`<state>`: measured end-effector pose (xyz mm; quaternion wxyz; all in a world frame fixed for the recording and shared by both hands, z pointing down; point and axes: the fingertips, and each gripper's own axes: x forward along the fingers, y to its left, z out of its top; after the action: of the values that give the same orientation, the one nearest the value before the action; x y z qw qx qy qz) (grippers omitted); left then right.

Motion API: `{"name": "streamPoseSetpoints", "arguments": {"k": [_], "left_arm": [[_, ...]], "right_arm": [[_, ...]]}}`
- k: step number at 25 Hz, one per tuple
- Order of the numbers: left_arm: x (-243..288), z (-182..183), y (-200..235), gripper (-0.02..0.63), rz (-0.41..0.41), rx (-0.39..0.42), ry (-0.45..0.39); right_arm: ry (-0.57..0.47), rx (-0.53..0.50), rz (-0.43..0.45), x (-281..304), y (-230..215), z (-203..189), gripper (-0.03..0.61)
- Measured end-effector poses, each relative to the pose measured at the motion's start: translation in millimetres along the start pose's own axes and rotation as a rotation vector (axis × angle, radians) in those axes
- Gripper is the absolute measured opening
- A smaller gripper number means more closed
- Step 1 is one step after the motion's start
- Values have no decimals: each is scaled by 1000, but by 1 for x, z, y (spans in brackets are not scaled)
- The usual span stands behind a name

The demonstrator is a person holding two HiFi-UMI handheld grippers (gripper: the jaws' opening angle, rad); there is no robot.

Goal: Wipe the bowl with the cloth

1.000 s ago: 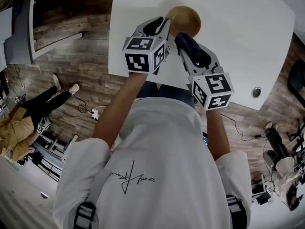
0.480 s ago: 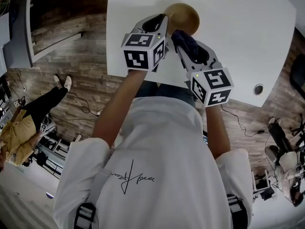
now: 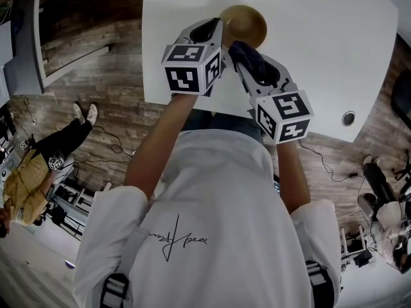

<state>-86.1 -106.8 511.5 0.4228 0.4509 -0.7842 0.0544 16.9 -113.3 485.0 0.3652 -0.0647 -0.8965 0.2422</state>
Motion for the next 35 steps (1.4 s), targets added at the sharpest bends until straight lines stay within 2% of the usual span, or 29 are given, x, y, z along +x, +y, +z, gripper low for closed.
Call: {"name": "streamPoseSetpoints", "arguments": {"k": [18,35], "left_arm": [[5,4,-4,3,2,14,23],[6,3,-6,3,1,15,27]], "right_arm": [[8,12,-24,-12,-19,3,121],[23,-21,-54,-23,-40,7,121]]}}
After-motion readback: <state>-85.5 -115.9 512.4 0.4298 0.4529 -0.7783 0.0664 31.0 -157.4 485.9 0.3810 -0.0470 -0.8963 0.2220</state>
